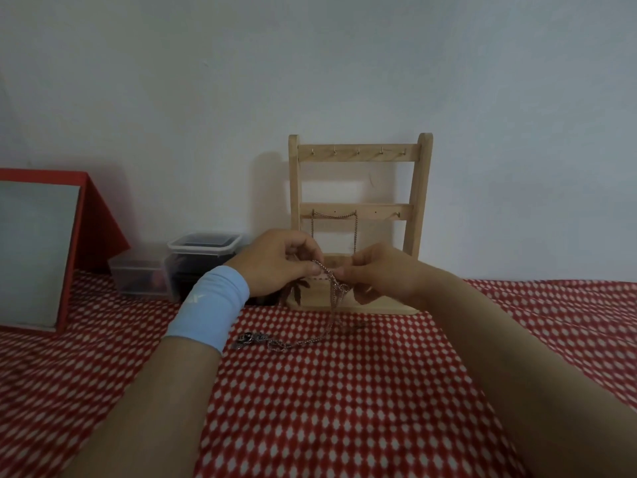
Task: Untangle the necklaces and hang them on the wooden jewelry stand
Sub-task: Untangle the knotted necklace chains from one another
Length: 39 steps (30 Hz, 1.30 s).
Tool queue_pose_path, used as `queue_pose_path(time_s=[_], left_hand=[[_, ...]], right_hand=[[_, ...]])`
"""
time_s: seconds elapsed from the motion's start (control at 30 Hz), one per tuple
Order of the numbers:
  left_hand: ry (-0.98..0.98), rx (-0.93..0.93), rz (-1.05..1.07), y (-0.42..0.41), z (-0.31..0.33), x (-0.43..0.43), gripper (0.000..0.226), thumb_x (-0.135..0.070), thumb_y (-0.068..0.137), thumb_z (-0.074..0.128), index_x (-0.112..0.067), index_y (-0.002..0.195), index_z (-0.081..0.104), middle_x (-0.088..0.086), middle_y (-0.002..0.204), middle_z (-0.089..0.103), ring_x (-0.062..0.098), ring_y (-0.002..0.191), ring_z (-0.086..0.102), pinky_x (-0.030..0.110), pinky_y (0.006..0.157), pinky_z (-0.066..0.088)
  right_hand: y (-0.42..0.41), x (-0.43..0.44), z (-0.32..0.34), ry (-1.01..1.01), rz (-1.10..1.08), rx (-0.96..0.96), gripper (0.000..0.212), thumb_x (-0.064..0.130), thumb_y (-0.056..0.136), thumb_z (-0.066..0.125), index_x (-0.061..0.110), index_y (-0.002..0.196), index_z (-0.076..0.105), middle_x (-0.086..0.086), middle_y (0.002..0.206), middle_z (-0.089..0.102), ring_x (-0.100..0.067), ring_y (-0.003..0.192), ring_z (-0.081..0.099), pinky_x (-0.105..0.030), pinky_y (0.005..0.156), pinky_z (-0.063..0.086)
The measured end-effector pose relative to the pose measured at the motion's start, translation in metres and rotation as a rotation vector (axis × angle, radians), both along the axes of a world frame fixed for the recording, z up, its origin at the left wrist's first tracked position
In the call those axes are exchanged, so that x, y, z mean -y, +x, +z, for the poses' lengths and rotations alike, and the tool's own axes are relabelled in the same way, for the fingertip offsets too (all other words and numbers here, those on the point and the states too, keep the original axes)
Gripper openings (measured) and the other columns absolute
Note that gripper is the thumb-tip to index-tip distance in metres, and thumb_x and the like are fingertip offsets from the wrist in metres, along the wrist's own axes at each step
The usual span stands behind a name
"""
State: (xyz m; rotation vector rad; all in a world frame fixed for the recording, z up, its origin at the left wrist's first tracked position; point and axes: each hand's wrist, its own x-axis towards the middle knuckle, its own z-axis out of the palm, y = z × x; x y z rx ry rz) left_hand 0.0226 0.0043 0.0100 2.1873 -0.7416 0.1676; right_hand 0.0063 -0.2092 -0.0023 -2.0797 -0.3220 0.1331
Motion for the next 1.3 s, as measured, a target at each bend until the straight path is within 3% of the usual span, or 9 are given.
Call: queue_pose_path(time_s=[0.13,0.4,0.5,0.77,0.93,1.07,1.17,1.23,1.3], left_hand=[[0.01,-0.043,-0.034,-0.002,0.002,-0.003,0.014,-0.009,0.082,0.075,-0.022,0.086,0.075,-0.008,0.084,0.073,-0.001,0.077,0.066,0.014,0.071,0.051],[-0.017,-0.11,-0.027,-0.002,0.003,-0.006,0.016,-0.008,0.085,0.072,-0.023,0.09,0.074,-0.011,0.086,0.072,-0.002,0.075,0.066,0.011,0.07,0.05],[-0.018,-0.112,-0.029,-0.002,0.004,-0.005,0.017,-0.005,0.088,0.067,-0.021,0.093,0.068,-0.008,0.086,0.069,-0.006,0.066,0.063,0.012,0.069,0.047],[0.135,-0.194,0.062,0.002,0.004,-0.008,0.017,-0.027,0.097,0.056,-0.028,0.093,0.072,-0.008,0.099,0.069,0.011,0.093,0.062,0.03,0.083,0.053],[0.133,-0.257,0.004,-0.005,0.01,-0.007,0.021,-0.026,0.099,0.053,-0.032,0.104,0.072,-0.009,0.114,0.068,0.009,0.107,0.06,0.024,0.081,0.052],[0.076,-0.191,0.022,-0.008,0.013,-0.004,0.022,-0.024,0.1,0.052,-0.032,0.109,0.07,-0.014,0.096,0.068,0.0,0.087,0.063,0.012,0.069,0.049],[-0.017,-0.165,0.016,-0.007,0.013,0.001,0.022,-0.017,0.099,0.051,-0.025,0.106,0.07,-0.024,0.066,0.063,-0.014,0.054,0.056,0.002,0.05,0.038],[-0.054,-0.175,0.005,-0.008,0.012,0.002,0.018,-0.019,0.097,0.056,-0.024,0.102,0.072,-0.026,0.057,0.062,-0.016,0.052,0.054,0.003,0.05,0.038],[-0.046,-0.161,0.004,-0.007,0.009,0.004,0.015,-0.028,0.088,0.068,-0.028,0.101,0.076,-0.024,0.077,0.07,-0.015,0.069,0.06,0.005,0.065,0.044]], right_hand=[[0.001,-0.002,0.0,0.145,-0.021,0.013,0.024,0.026,0.103,0.057,0.009,0.103,0.074,-0.003,0.091,0.074,-0.016,0.084,0.066,-0.035,0.086,0.055],[0.001,-0.008,-0.002,0.34,0.015,-0.056,0.029,0.028,0.105,0.051,0.008,0.089,0.064,0.0,0.073,0.068,-0.018,0.074,0.062,-0.042,0.087,0.053],[0.003,-0.007,-0.003,0.279,0.025,-0.007,0.035,0.036,0.104,0.053,0.005,0.098,0.067,-0.011,0.087,0.06,-0.024,0.082,0.058,-0.037,0.084,0.056],[0.004,-0.009,-0.004,0.41,0.043,0.076,0.031,0.03,0.103,0.055,0.008,0.091,0.072,-0.009,0.092,0.068,-0.021,0.089,0.062,-0.038,0.091,0.057],[0.004,-0.012,-0.004,0.575,0.02,0.049,0.032,0.031,0.102,0.056,0.002,0.094,0.068,-0.023,0.096,0.067,-0.029,0.091,0.062,-0.043,0.089,0.056],[0.001,-0.015,-0.004,0.518,0.0,0.049,0.031,0.033,0.102,0.057,0.013,0.079,0.064,0.001,0.071,0.059,-0.013,0.066,0.054,-0.03,0.069,0.056],[0.002,-0.016,-0.003,0.533,0.007,0.006,0.029,0.033,0.1,0.059,0.015,0.079,0.069,0.0,0.074,0.058,-0.014,0.072,0.057,-0.041,0.083,0.06],[0.002,-0.015,-0.002,0.552,0.029,-0.019,0.032,0.032,0.101,0.058,0.016,0.076,0.07,-0.001,0.076,0.059,-0.015,0.075,0.059,-0.047,0.092,0.058],[0.001,-0.016,0.0,0.586,0.05,-0.039,0.034,0.03,0.102,0.056,0.013,0.075,0.067,-0.003,0.075,0.06,-0.016,0.073,0.061,-0.041,0.081,0.061]])
